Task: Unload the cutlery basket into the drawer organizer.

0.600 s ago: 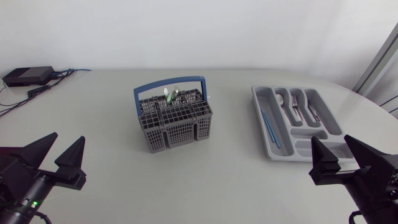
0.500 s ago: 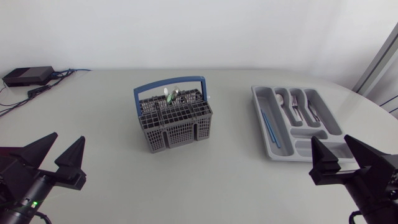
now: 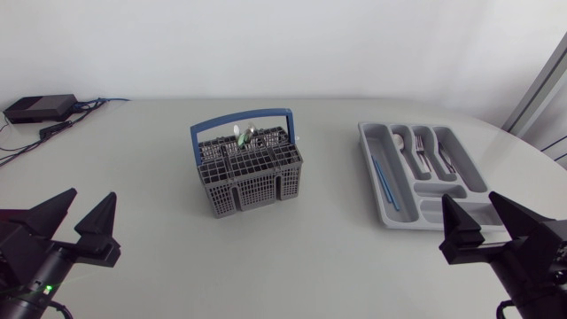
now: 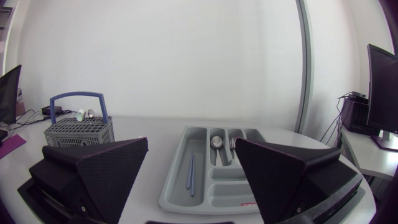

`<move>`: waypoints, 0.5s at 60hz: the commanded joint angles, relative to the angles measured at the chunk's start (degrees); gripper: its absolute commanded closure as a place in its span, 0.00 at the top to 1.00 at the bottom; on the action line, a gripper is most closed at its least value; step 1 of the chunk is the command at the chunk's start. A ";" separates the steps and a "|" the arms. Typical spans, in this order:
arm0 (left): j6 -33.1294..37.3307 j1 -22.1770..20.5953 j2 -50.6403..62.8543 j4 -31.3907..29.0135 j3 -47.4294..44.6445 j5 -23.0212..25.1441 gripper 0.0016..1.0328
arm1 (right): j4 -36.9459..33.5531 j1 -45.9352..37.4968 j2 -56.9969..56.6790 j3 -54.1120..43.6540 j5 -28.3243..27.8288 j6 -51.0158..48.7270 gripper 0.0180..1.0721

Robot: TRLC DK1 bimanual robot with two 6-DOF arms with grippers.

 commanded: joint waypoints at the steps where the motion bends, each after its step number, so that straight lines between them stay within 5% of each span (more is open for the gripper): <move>1: -0.24 0.12 0.49 0.70 2.52 -0.43 0.94 | 0.52 2.00 -0.25 1.51 0.01 0.72 0.95; 30: -2.71 -3.57 36.35 -1.59 24.58 -1.39 0.93 | 10.80 8.07 28.58 14.96 3.00 0.89 0.95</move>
